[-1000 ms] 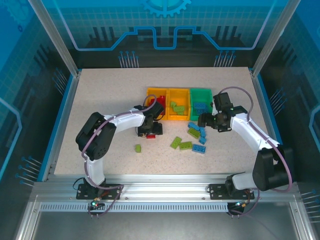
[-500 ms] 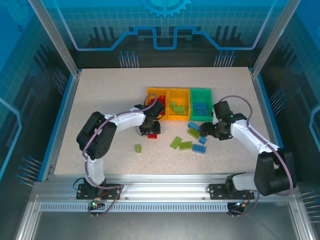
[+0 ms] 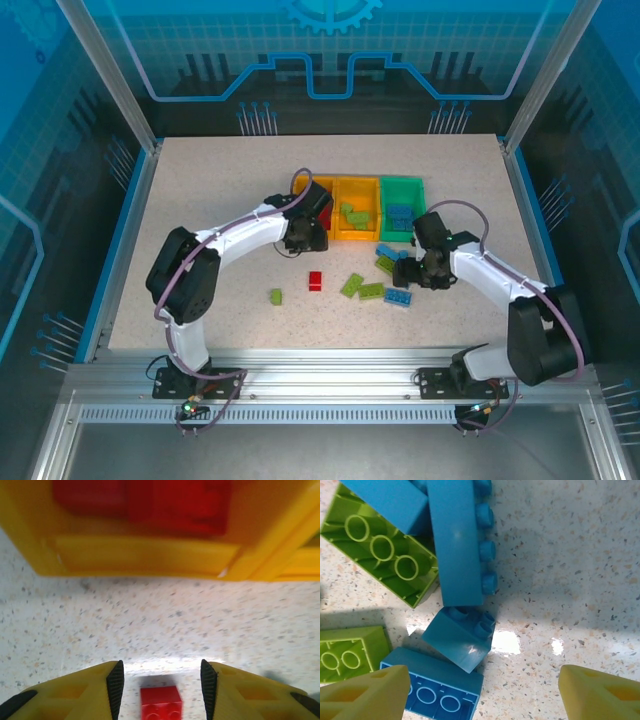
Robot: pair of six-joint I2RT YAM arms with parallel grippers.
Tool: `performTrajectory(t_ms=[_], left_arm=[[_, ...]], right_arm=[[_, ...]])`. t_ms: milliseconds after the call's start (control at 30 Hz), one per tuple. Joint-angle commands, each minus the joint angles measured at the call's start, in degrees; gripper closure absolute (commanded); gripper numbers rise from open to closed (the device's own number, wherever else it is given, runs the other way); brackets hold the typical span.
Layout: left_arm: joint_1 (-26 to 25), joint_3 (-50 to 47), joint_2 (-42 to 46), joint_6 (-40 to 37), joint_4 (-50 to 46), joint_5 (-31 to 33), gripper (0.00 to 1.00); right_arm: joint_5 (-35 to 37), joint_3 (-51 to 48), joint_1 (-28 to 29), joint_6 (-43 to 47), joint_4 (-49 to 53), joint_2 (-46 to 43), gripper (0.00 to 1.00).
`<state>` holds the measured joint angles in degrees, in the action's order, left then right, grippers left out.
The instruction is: Sort the legos into containers by color
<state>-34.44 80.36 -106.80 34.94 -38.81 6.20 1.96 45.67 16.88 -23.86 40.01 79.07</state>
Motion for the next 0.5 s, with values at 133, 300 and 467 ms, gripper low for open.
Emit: performTrajectory(t_ms=[133,300,467], left_arm=[[0.2,0.7,1.9,-2.0,-3.2,-2.1,0.43],[-1.7,-4.3,3.1,-1.2,-3.4,-3.5,0.19],[-4.1,-7.9,3.1,2.4,-2.5,-3.5,0.14]], right_arm=[[-0.2,-0.2,0.9,-2.4,0.1,2.7,0.21],[0.5,-0.5,0.9,-3.0,0.0,3.0,0.20],[-0.2,-0.5,0.9,-4.0,-0.5,3.3,0.20]])
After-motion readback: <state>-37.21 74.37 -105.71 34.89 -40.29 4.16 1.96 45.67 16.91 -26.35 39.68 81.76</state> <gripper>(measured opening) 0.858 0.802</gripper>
